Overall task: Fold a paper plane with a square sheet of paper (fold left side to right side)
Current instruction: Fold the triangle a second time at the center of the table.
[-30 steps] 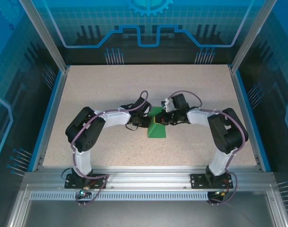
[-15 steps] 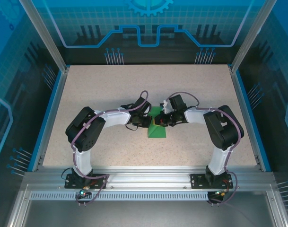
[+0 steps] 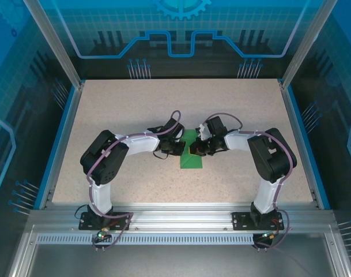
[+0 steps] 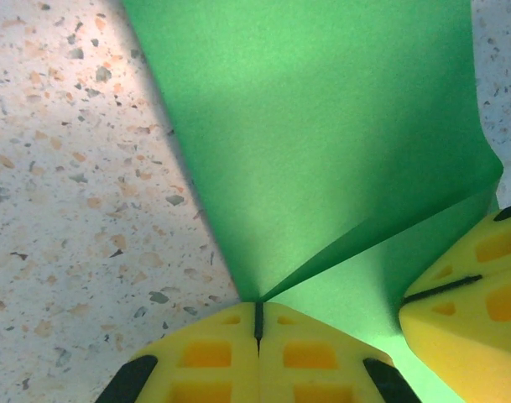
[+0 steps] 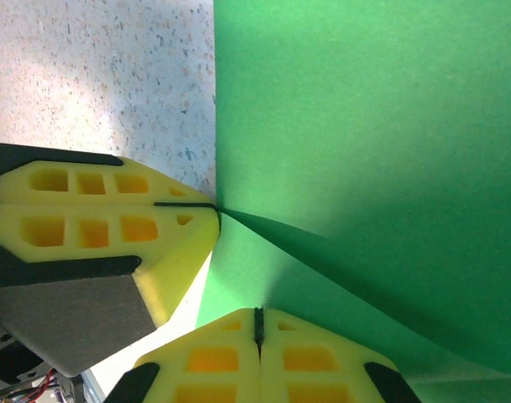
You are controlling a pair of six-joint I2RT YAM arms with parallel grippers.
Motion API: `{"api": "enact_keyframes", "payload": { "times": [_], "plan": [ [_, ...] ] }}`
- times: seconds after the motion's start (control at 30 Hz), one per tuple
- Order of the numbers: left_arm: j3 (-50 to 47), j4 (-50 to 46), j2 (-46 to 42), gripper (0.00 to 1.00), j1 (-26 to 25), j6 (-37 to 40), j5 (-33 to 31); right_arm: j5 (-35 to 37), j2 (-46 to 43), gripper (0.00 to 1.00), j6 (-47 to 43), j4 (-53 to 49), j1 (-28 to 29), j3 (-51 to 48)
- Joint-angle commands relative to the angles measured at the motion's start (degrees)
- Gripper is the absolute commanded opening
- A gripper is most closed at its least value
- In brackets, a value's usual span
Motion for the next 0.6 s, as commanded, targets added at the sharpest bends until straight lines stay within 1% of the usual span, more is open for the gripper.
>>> {"api": "enact_keyframes", "payload": {
  "times": [0.0,0.43,0.57],
  "plan": [
    [0.76,-1.73,2.33,0.0,-0.25,-0.16,0.62,0.96,1.23,0.0,-1.26,-2.04,0.91,0.96],
    [1.19,-1.99,1.6,0.0,-0.28,-0.03,0.71,3.11,2.6,0.0,-0.65,-4.15,0.82,0.28],
    [1.61,-2.59,0.07,0.0,-0.25,0.16,0.66,3.34,2.85,0.0,0.14,-3.71,0.64,-0.77]
  ]
}}
